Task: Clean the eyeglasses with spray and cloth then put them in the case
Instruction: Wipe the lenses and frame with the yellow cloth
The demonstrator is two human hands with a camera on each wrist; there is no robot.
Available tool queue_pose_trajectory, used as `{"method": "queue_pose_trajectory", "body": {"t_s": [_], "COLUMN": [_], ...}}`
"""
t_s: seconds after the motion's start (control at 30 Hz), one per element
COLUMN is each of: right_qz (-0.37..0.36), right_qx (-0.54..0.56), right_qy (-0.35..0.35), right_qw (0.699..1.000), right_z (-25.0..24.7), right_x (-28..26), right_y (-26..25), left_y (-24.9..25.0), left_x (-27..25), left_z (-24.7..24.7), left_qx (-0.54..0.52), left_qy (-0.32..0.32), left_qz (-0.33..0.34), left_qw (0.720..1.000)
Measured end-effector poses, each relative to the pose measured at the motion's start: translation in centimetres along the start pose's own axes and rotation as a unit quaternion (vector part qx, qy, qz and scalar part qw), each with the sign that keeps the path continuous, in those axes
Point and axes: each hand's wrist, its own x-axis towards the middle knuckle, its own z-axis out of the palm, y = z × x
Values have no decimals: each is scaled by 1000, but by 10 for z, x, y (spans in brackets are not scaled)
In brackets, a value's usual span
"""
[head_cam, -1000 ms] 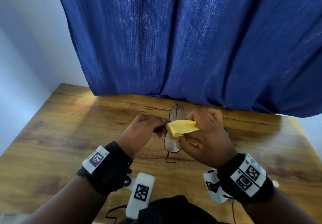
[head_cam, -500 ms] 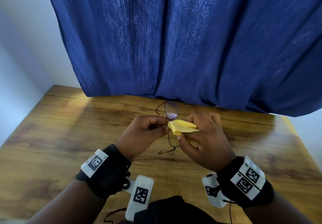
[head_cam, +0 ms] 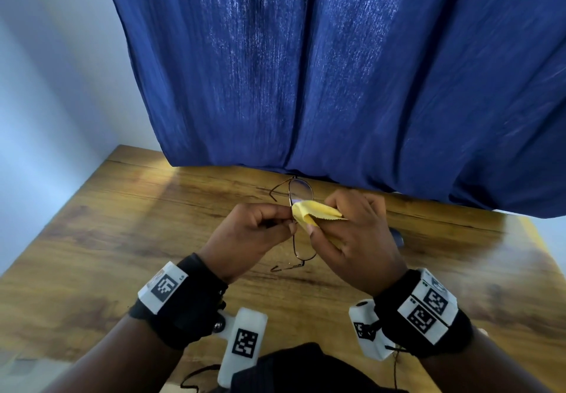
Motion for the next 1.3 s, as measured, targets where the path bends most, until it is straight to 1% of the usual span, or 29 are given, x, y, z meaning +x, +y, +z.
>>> {"method": "queue_pose_trajectory", "body": {"t_s": [0.17, 0.3, 0.37, 0.47, 0.53, 0.6, 0.73, 0.77, 0.87, 0.9, 0.93, 1.03, 1.07, 1.2, 1.23, 1.3], "right_qz": [-31, -44, -44, -33, -10, -4, -73, -65, 18, 30, 27, -17, -19, 52, 57, 34], "right_qx": [25, 11, -21, -69, -84, -87, -67, -72, -91, -94, -96, -86, -88, -108, -111, -116], "right_qy": [-1, -3, -5, 8, 21, 31, 6, 5, 18, 19, 15, 1, 3, 26, 19, -5], "right_qw": [999, 999, 999, 997, 996, 996, 995, 995, 996, 995, 995, 996, 996, 992, 992, 993], "right_z": [0, -1, -1, -2, -5, -8, -7, -6, -9, -9, -8, -3, -3, -7, -7, -4], "right_x": [-2, 0, 4, 14, 23, 26, 16, 15, 17, 17, 16, 7, 4, 5, 5, 1], "right_y": [1, 4, 6, 12, 15, 16, 11, 13, 20, 20, 17, 10, 12, 24, 24, 20], "left_y": [1, 5, 6, 7, 9, 9, 6, 6, 6, 5, 4, -1, -1, -1, -1, -2], "left_x": [1, 0, 0, 1, 1, 2, 4, 4, 5, 6, 7, 11, 12, 15, 15, 17], "left_z": [-2, 1, 2, 2, 4, 6, 2, 1, -1, -2, -2, -2, -2, 1, 2, 5], "left_qx": [-9, -6, 17, 84, 93, 82, 53, 54, 67, 67, 61, 44, 43, 35, 31, 31], "left_qy": [17, -9, -16, -23, -16, 0, 3, 2, -6, -5, -4, 4, 7, 5, 6, 5], "left_qz": [11, 9, 20, 35, 28, 15, 7, 9, 19, 21, 22, 26, 26, 15, 12, 16], "left_qw": [1000, 1000, 1000, 996, 995, 997, 999, 998, 998, 998, 998, 999, 999, 999, 999, 999]}}
